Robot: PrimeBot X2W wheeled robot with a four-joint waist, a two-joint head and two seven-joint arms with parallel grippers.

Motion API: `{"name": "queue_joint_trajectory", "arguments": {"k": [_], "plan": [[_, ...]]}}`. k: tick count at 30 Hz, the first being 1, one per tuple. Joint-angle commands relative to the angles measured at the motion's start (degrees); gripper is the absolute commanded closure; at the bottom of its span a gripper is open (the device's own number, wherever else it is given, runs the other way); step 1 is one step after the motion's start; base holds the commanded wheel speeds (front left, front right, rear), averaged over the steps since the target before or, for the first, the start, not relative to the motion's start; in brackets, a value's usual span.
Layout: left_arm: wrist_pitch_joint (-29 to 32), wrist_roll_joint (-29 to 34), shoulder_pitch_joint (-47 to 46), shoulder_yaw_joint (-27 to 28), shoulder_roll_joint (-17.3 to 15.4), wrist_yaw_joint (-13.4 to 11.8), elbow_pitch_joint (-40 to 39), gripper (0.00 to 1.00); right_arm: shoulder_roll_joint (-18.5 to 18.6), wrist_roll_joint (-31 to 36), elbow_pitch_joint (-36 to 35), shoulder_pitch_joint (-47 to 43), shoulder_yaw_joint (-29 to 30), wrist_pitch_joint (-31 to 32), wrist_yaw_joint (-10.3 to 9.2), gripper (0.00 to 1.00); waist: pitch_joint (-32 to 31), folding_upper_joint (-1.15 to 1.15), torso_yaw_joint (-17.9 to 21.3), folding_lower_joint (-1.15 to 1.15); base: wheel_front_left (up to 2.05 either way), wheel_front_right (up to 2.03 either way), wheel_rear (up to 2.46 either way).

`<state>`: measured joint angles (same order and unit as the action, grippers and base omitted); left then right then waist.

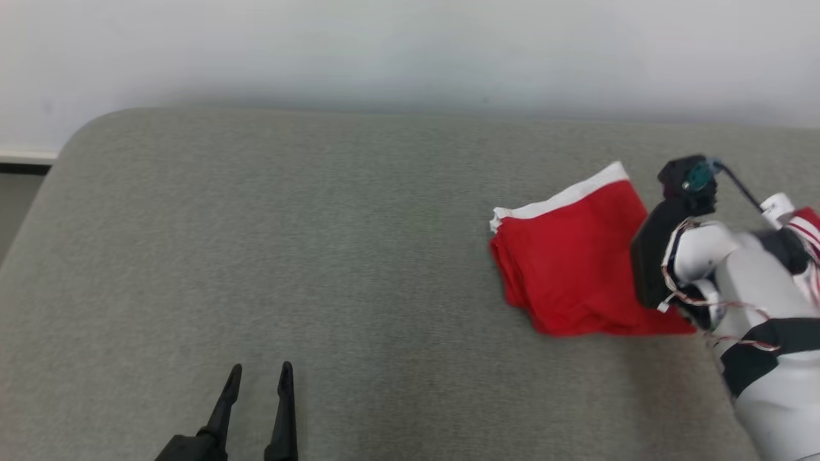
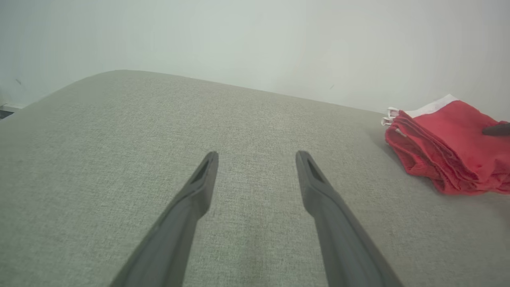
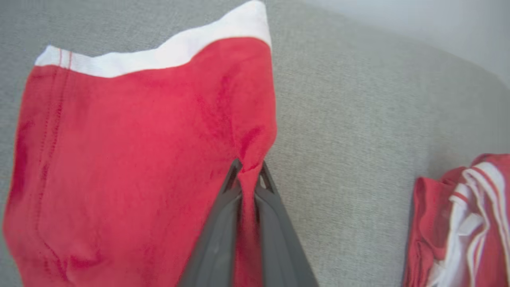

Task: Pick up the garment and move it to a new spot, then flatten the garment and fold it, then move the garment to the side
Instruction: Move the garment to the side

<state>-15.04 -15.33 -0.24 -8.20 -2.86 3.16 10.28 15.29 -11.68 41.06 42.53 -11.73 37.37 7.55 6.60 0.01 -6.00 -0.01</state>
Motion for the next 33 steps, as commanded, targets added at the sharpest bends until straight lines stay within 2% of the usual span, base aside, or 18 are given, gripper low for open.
{"name": "queue_joint_trajectory", "arguments": {"k": [1, 4, 11, 17, 26, 33], "plan": [[-0.15, -0.13, -0.14, 0.54, -0.05, 0.07, -0.51, 0.0, 2.25, -1.47, -1.73, 0.99, -1.67, 0.68, -0.14, 1.0, 0.33, -0.01, 5.53, 0.01, 0.0, 0.0, 0.0], [-0.16, 0.21, -0.58, 0.95, -0.05, 0.18, -0.8, 0.0, 3.89, -3.08, -3.83, 1.83, -3.62, 1.63, -0.15, 1.0, 0.95, -0.01, 7.73, 0.01, 0.0, 0.0, 0.0], [-0.15, 1.07, -2.91, 1.69, -0.05, 0.77, -1.13, 0.0, 10.78, -6.89, -10.15, 3.25, -7.65, 3.41, -0.14, 1.0, 3.75, -0.01, 13.52, 0.01, 0.0, 0.0, 0.0], [-0.16, 2.07, -4.5, 1.66, -0.08, 1.28, -1.29, 0.0, 16.9, -5.66, -11.85, 4.04, -8.91, 2.25, -0.15, 1.0, 6.36, -0.01, 16.39, 0.01, 0.0, 0.0, 0.0], [-0.16, 4.47, -7.05, 2.24, -0.29, 2.75, -1.05, 0.0, 23.05, -2.79, -8.23, 4.99, -9.09, -3.49, -0.14, 1.0, 10.24, -0.01, 17.01, 0.01, 0.0, 0.0, 0.0], [-0.16, 5.86, -8.8, 2.11, -1.19, 3.26, -1.74, 0.0, 24.62, 1.91, -3.43, 6.9, -6.08, -11.5, -0.15, 1.0, 13.68, -0.01, 16.24, 0.01, 0.0, 0.0, 0.0]]}}
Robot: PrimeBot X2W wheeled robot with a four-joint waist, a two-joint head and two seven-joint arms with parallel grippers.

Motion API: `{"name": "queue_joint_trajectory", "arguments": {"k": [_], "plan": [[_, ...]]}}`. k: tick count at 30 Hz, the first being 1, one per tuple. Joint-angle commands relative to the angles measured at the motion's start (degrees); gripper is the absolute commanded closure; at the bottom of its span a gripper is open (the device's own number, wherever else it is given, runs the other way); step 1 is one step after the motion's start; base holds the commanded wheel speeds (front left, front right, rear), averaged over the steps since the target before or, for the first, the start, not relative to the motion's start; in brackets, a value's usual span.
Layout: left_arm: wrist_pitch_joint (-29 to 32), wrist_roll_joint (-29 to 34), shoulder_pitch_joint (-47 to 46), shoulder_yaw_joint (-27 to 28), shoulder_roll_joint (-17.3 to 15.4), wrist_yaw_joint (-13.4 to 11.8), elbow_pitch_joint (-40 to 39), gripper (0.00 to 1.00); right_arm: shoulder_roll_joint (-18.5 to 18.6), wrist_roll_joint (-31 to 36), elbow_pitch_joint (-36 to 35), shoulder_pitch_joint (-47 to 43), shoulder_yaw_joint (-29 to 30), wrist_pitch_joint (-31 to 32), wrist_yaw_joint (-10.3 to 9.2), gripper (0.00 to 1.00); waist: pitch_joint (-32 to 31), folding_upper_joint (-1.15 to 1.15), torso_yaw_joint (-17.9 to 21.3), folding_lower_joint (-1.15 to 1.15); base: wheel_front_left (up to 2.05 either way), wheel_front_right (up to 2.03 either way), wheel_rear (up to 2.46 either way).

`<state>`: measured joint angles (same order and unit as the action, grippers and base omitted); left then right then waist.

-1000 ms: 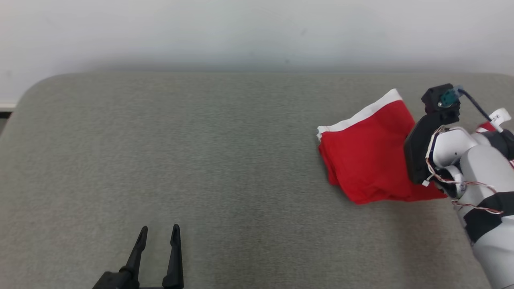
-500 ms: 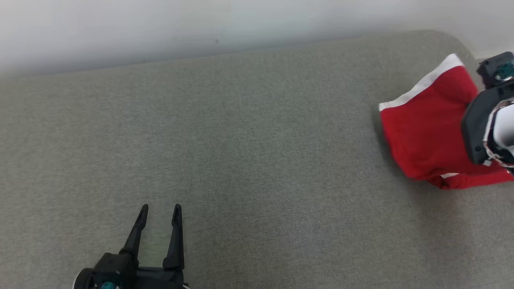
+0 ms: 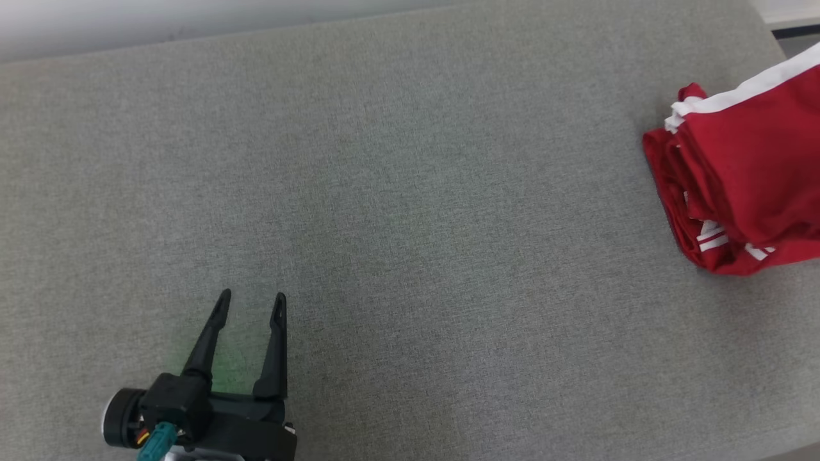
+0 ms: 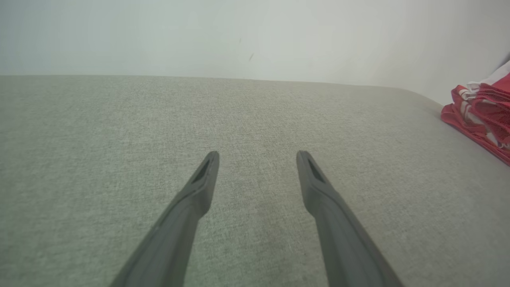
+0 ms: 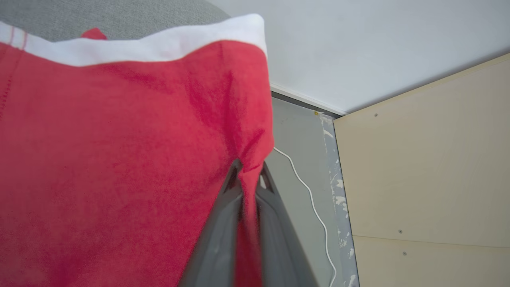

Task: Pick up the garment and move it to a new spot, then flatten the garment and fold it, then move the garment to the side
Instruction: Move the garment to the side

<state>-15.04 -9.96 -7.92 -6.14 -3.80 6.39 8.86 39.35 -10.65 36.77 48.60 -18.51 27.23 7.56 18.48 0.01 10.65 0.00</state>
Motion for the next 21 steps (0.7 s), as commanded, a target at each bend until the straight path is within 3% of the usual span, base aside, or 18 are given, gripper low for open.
{"name": "queue_joint_trajectory", "arguments": {"k": [1, 8, 10, 11, 21], "plan": [[-0.15, 0.56, -1.23, 0.25, -0.41, 0.09, -0.51, 0.0, 0.44, 1.91, 1.74, 1.23, 1.35, -2.24, -0.15, 1.0, 2.33, -0.01, -0.31, 0.0, 0.0, 0.0, 0.0], [-0.16, 2.61, -2.67, 0.71, -1.02, -0.15, -2.13, 0.0, -2.68, 7.86, 8.31, 1.62, 7.99, -7.49, -0.16, 0.98, 4.04, -0.01, -0.22, 0.0, 0.0, 0.0, 0.0], [-0.16, 2.74, -2.68, 0.87, -0.93, -0.22, -2.82, 0.0, -3.8, 9.07, 10.02, 1.01, 9.8, -8.59, -0.16, 0.56, 3.72, -0.01, -0.2, 0.0, 0.0, 0.0, 0.0], [-0.15, 2.89, -2.41, 0.87, -0.93, -0.2, -2.87, 0.0, -4.44, 9.46, 10.84, 0.59, 10.45, -8.66, -0.15, 0.0, 3.39, -0.01, -0.18, 0.0, 0.0, 0.0, 0.0], [-0.16, 1.51, 0.36, 2.07, -0.44, -0.05, -3.65, 0.0, -10.13, 8.62, 12.43, -3.35, 16.86, -15.43, -0.16, 0.0, -2.56, -0.01, -0.63, 0.0, 0.0, 0.0, 0.0]]}}
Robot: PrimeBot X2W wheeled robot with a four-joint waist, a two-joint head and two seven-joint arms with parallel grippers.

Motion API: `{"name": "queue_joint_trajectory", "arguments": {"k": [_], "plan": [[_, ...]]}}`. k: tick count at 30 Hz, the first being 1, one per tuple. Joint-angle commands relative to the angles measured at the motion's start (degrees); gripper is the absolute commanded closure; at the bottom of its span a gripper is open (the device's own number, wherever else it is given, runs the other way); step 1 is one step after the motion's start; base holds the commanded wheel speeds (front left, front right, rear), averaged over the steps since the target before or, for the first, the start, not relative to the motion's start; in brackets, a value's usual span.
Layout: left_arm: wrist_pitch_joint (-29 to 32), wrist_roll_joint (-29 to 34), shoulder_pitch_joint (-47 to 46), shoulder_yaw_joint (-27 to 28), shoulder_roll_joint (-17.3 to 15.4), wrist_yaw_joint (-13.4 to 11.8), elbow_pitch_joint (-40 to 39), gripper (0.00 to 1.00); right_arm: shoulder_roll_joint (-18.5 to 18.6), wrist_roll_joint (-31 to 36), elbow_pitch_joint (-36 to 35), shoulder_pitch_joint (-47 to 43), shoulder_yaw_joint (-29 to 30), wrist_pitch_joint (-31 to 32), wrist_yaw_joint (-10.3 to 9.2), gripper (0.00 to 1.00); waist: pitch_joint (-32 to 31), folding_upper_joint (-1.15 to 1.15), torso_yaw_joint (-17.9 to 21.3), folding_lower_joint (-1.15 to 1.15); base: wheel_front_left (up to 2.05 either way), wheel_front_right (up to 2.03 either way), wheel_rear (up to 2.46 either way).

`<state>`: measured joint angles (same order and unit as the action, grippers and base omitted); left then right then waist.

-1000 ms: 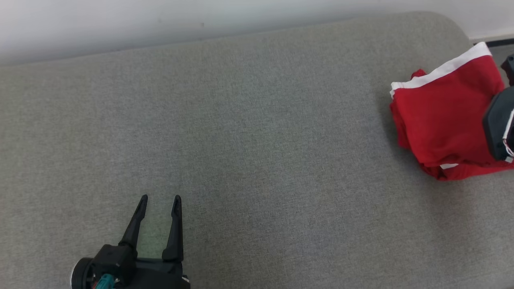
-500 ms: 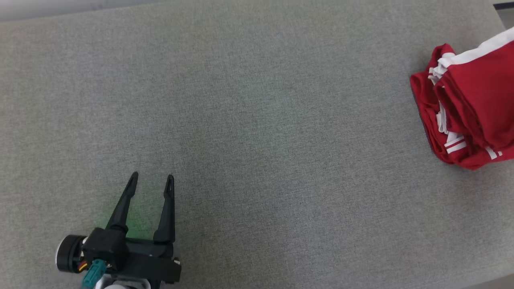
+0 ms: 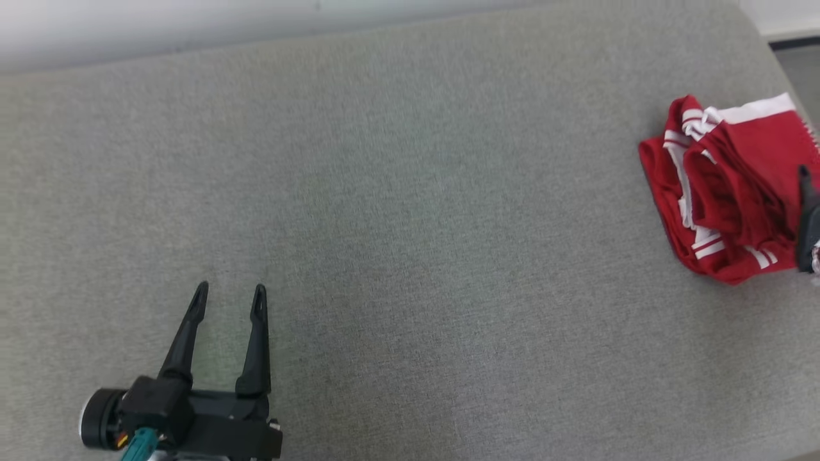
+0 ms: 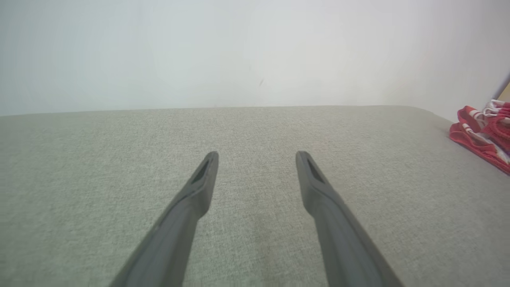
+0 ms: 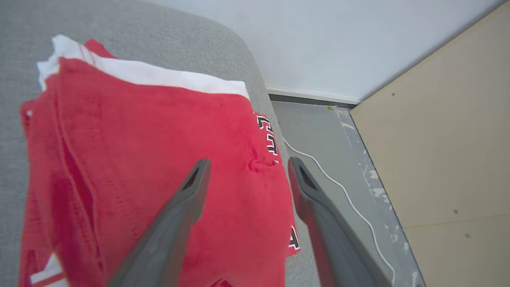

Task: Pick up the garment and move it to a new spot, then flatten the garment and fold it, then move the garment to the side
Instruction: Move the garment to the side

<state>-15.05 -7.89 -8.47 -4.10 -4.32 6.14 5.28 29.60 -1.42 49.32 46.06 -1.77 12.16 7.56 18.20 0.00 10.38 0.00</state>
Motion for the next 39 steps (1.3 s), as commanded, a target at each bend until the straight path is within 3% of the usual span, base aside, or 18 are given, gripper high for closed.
{"name": "queue_joint_trajectory", "arguments": {"k": [1, 8, 13, 25, 39], "plan": [[-0.15, -0.67, 1.28, 0.33, 0.14, 0.16, -0.3, 0.0, -1.21, -1.22, -0.51, -1.49, 1.0, -1.4, -0.16, 0.0, -3.18, 0.0, -0.49, 0.0, 0.0, 0.0, 0.0], [-0.14, -2.97, 5.0, 2.4, 0.87, -0.66, -0.37, 0.0, -6.44, -5.63, -7.57, -8.12, 4.06, -9.09, -0.16, 0.0, -9.4, 0.0, -1.78, 0.0, 0.0, 0.0, 0.0], [-0.15, -3.86, 8.12, 4.89, 1.17, -2.24, 1.78, 0.0, -9.63, -9.4, -17.41, -15.75, 2.55, -12.76, -0.16, 0.0, -15.32, 0.0, -3.16, 0.0, 0.0, 0.0, 0.0], [-0.15, -4.63, 11.6, 7.0, 1.19, -3.24, 5.37, 0.0, -13.15, -18.84, -36.39, -32.42, 0.48, -14.8, -0.15, 0.0, -21.98, 0.0, -6.87, 0.0, 0.0, 0.0, 0.0], [-0.15, -2.78, 13.48, 7.19, 1.08, -2.67, 7.98, 0.0, -16.71, -19.49, -35.35, -43.69, -0.65, -20.9, -0.15, 0.0, -23.9, 0.0, -7.6, 0.0, 0.0, 0.0, 0.0]]}}
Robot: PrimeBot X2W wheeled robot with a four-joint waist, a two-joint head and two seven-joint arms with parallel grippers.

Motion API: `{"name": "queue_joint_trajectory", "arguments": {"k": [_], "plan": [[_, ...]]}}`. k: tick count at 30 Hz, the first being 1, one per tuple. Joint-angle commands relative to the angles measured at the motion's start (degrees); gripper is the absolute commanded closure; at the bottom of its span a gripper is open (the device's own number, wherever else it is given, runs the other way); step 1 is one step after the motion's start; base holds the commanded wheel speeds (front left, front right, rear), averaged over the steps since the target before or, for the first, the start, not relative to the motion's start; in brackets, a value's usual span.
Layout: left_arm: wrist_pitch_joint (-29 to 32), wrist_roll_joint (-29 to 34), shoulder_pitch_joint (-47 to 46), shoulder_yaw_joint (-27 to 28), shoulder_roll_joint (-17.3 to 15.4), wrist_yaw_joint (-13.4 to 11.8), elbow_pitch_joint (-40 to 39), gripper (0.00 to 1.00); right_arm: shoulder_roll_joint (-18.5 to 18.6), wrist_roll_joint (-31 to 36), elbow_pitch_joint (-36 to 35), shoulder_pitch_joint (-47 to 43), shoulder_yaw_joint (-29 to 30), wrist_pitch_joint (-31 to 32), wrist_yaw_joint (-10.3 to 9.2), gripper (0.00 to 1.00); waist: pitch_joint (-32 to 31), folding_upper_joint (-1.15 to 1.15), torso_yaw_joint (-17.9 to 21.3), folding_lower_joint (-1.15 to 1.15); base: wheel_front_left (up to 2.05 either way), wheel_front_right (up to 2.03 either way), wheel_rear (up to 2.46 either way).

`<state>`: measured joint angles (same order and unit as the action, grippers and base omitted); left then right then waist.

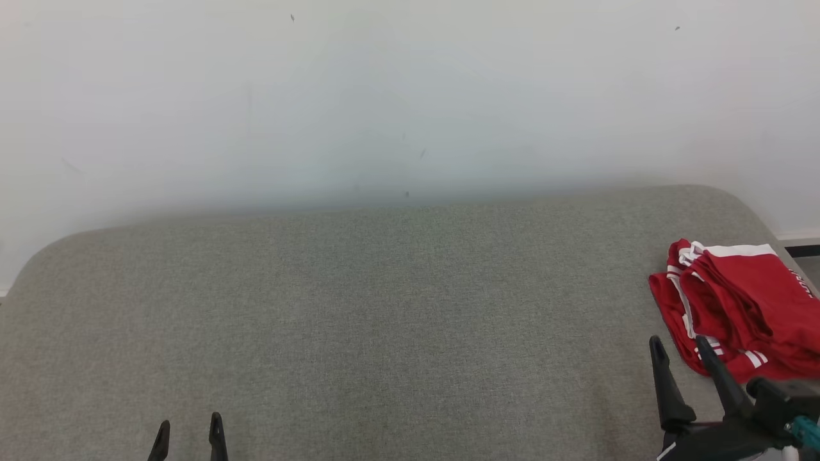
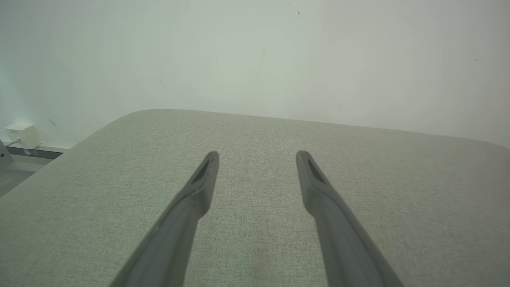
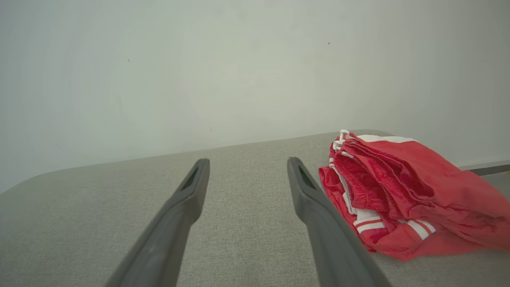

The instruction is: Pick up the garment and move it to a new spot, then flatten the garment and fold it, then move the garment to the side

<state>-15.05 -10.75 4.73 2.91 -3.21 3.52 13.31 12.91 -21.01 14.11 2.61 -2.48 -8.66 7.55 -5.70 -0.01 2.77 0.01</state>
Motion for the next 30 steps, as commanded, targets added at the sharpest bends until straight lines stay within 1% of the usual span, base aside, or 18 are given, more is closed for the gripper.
{"name": "queue_joint_trajectory", "arguments": {"k": [1, 8, 18, 30], "plan": [[-0.15, 0.07, 0.48, 0.16, -0.01, 0.07, 0.11, 0.0, -0.38, 0.02, 0.34, -0.64, 0.1, -0.39, -0.14, 0.0, -0.06, 0.01, 0.02, -0.01, 0.0, 0.0, 0.0], [-0.15, 0.79, 1.33, 0.18, 0.15, 0.42, 0.63, 0.0, -1.56, 0.7, 1.65, -2.83, 0.19, -0.83, -0.14, 0.0, -0.26, 0.01, 0.01, -0.01, 0.0, 0.0, 0.0], [-0.15, 1.41, 0.87, 0.37, 0.26, 0.87, 0.9, 0.0, -2.49, 1.69, 1.69, -3.17, 0.29, -0.16, -0.14, 0.0, -0.05, 0.01, -0.22, -0.01, 0.0, 0.0, 0.0], [-0.15, 1.66, 0.73, 0.48, 0.3, 0.61, 0.44, 0.0, -3.45, 2.51, 1.52, -3.43, 0.0, 0.21, -0.14, 0.0, 0.3, 0.01, -0.53, -0.01, 0.0, 0.0, 0.0]]}}
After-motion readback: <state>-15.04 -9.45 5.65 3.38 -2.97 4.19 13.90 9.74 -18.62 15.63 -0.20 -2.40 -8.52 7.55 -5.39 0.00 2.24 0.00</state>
